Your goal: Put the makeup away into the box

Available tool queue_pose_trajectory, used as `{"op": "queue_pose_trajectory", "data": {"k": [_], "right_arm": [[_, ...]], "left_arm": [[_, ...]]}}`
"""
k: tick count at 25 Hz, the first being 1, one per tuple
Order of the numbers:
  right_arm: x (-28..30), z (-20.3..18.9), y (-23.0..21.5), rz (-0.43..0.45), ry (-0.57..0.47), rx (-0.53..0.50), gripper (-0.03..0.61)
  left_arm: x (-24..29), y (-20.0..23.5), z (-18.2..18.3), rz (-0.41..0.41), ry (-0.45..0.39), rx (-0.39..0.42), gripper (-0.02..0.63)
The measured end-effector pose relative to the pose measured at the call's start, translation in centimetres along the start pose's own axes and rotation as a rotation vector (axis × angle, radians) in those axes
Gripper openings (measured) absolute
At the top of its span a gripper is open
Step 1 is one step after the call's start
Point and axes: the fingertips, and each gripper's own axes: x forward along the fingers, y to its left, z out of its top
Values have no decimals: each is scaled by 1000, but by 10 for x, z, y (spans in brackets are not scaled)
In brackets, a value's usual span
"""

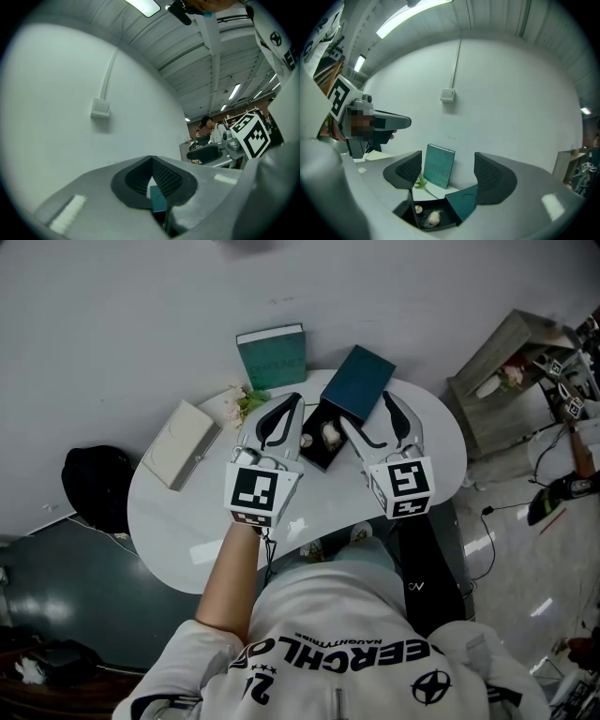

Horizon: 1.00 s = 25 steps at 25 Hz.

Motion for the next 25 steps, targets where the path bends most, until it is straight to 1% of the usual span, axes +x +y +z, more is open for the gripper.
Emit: {"op": "queue_pose_trajectory", "data": {"k": [5,6,7,8,11,22,25], "right_arm": [[-7,5,2,3,-10,-16,349],[-9,8,2,-1,-16,-19,328],[-12,11,1,-9,-22,-24,191],[-13,13,0,-18,-27,-29,32],[-14,19,-2,-30,-35,-36,31],[-14,26,1,-14,-66,-27,31],[-13,29,4,-14,-63,-45,30]], "left_arm": [[-4,-3,5,4,-3,4,2],[-4,-3,5,5,-3,4,2],[-4,-2,6,6,-3,5,2],[-4,-2,6,7,-4,6,2],[-5,0,5,5,-1,11,2],[-11,2,6,14,5,24,2],[-12,5,7,15,5,24,2]]}}
